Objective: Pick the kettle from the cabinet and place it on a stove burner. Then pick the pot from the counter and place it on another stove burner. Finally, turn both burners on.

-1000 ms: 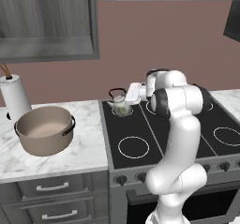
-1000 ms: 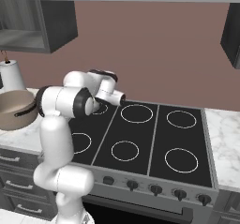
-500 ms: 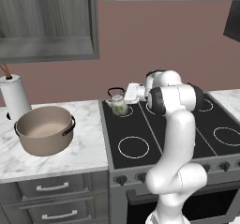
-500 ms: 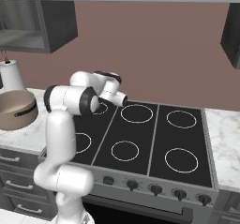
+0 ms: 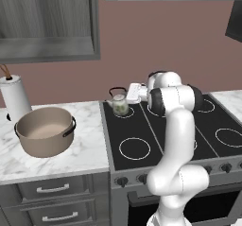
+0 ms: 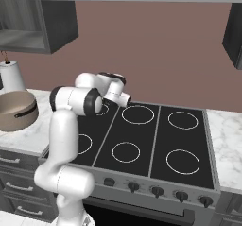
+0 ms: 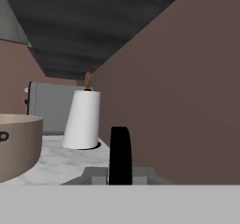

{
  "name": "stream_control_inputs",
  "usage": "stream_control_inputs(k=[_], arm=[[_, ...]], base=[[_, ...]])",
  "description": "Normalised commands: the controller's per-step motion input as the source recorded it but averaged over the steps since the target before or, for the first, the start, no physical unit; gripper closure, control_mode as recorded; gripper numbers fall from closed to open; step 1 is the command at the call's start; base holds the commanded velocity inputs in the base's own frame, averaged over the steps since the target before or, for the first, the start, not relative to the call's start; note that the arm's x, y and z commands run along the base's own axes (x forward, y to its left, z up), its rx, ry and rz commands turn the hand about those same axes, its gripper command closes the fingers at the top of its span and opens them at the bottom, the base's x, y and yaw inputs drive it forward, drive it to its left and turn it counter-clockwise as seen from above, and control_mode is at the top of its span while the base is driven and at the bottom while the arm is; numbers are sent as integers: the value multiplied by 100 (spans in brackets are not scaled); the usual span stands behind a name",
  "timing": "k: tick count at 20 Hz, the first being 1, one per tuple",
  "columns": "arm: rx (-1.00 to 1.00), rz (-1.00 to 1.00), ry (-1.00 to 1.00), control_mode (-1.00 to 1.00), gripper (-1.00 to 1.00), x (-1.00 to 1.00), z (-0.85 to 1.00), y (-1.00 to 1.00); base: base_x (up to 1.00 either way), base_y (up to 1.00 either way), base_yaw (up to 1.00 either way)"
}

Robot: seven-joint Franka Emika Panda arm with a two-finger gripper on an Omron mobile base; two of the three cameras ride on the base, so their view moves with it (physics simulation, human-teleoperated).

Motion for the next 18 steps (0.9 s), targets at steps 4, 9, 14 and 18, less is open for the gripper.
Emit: stream_control_inputs(k=[4, 9, 14, 18], arm=[[0, 0, 0, -100, 100, 8, 0, -11], [0, 0, 0, -100, 100, 7, 0, -9], [0, 0, 0, -100, 100, 3, 0, -8], [0, 0, 0, -100, 100, 0, 0, -9]], base=[[0, 0, 0], [0, 0, 0], [0, 0, 0], [0, 0, 0]])
